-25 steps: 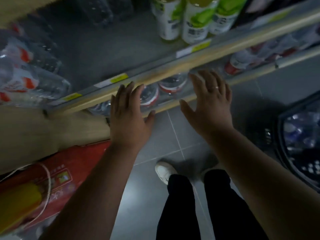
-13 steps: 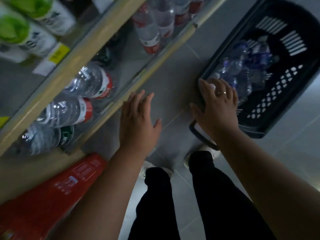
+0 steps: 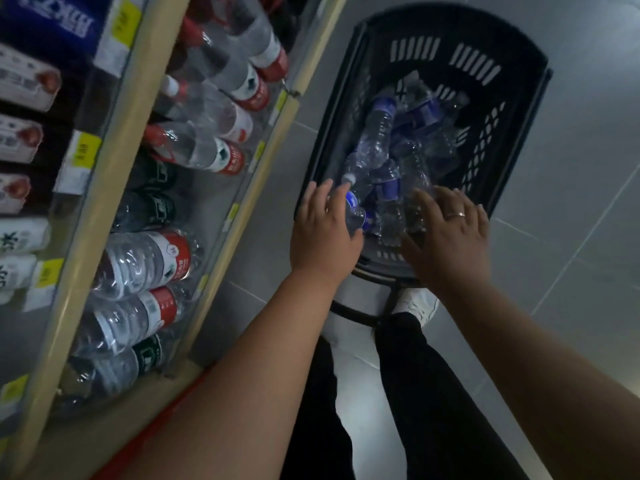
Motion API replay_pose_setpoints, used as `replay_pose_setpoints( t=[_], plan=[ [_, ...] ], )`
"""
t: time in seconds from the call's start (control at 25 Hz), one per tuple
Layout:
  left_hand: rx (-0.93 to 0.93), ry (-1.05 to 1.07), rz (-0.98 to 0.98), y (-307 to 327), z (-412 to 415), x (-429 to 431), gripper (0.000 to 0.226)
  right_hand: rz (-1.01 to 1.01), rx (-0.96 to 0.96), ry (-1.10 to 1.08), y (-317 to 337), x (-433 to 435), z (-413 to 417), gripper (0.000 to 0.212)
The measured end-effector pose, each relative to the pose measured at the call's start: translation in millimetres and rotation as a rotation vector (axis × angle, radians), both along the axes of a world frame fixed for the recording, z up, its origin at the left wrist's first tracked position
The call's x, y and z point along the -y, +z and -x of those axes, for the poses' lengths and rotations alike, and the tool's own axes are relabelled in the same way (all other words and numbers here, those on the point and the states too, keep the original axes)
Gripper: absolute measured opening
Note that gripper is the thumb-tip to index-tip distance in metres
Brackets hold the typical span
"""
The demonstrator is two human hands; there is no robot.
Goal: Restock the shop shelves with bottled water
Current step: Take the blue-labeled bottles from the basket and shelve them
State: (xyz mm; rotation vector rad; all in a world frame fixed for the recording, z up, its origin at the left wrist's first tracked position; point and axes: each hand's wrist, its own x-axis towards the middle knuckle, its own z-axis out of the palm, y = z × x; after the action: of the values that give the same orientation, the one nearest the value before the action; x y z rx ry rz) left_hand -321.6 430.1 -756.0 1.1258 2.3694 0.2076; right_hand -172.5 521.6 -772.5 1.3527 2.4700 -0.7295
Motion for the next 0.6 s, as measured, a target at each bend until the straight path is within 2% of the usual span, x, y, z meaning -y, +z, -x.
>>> replay_pose_setpoints(
  t=[0.12,0.32,0.48,0.6],
  plan=[
    [0.012,-0.072,0.119,-29.9,1.4,-14.5,0.071,0.038,-0.02,-0.077,-21.7,3.1,-8.4,0.068],
    [0.054,-0.174,0.47,-90.2,19.7,-20.1,0.079,0.169,-0.017,-0.145,-44.9,18.3,-5.6,0.072],
    [-0.045,-0.292,0.595,-120.9,27.3,-39.3,0.067,0.191,0.003,-0.179,-66.1,25.8,14.2,0.077],
    [-0.071,-0.412,0.72,-137.8,32.2,-53.8,0.061,0.208,-0.005,-0.298,-89.2,26.7,39.4,0.073]
  ],
)
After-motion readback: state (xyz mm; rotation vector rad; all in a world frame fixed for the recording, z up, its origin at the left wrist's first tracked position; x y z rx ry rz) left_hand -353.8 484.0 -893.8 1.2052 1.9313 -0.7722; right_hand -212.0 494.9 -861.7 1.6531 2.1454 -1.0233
